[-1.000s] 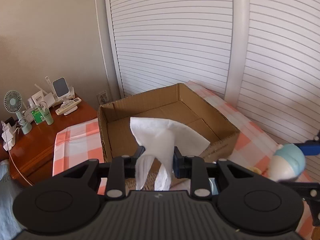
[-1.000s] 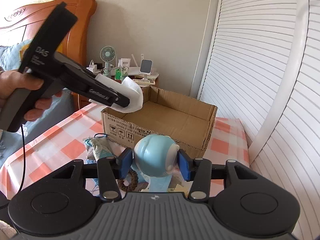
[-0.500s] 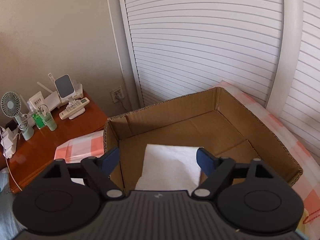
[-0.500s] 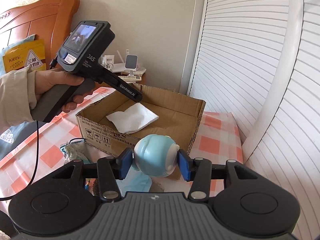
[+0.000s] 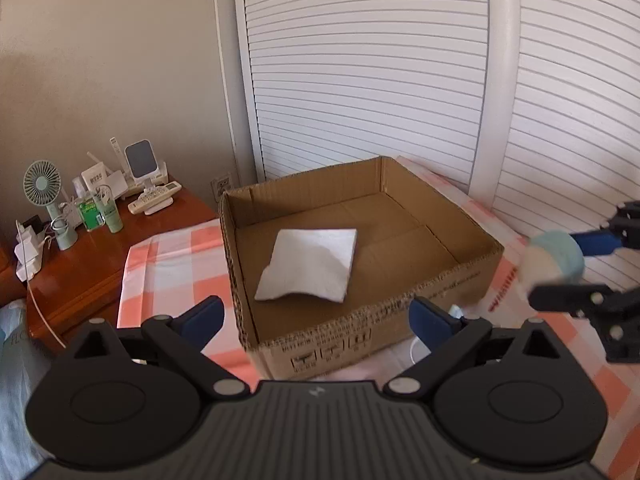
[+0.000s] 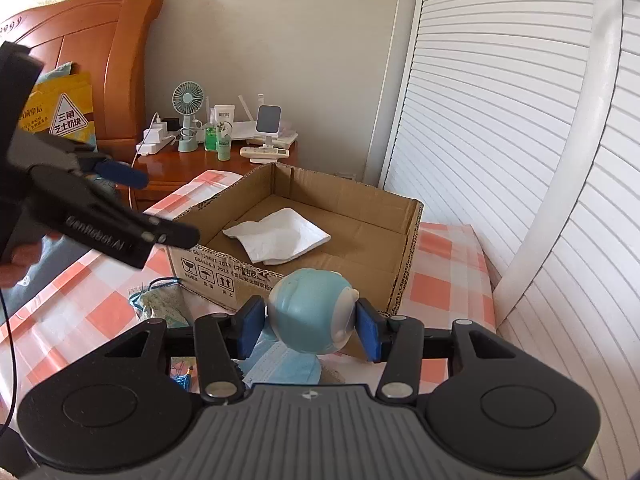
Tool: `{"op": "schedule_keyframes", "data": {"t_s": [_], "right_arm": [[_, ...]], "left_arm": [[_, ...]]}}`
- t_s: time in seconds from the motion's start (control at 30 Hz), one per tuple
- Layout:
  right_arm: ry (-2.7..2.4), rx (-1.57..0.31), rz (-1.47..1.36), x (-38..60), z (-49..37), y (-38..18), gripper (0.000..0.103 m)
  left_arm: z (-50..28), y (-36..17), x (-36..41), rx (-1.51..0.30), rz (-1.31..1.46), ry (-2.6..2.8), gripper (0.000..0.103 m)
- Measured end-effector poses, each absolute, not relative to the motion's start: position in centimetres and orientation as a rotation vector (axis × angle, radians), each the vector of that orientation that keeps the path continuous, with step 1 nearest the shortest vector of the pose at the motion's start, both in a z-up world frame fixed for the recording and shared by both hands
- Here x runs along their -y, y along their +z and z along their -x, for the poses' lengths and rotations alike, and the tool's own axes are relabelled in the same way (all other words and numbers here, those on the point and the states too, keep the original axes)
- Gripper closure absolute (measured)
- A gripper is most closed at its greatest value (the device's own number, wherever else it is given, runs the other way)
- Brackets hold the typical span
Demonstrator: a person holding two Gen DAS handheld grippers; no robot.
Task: Organize soft objects
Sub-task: 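Drop the white cloth into the box with the left gripper while the right carries the ball, then release the blue ball into the box with the right gripper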
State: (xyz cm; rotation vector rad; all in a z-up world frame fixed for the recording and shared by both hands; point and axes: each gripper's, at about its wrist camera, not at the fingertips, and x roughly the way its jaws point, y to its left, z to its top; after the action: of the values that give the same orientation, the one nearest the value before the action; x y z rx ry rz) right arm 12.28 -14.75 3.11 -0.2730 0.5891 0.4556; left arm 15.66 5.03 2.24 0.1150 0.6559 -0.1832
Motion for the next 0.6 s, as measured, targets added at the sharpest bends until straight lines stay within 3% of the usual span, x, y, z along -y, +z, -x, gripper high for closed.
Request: {"op": "schedule_keyframes", "data": {"t_s": [0.6], "right_arm": [[0.423,-0.618,0.234,10.9,-22.2,4.8,0.046]], "left_arm": [[-8.8,0.0,-4.4,-0.675,-0.100,-0.134,0.003]]}}
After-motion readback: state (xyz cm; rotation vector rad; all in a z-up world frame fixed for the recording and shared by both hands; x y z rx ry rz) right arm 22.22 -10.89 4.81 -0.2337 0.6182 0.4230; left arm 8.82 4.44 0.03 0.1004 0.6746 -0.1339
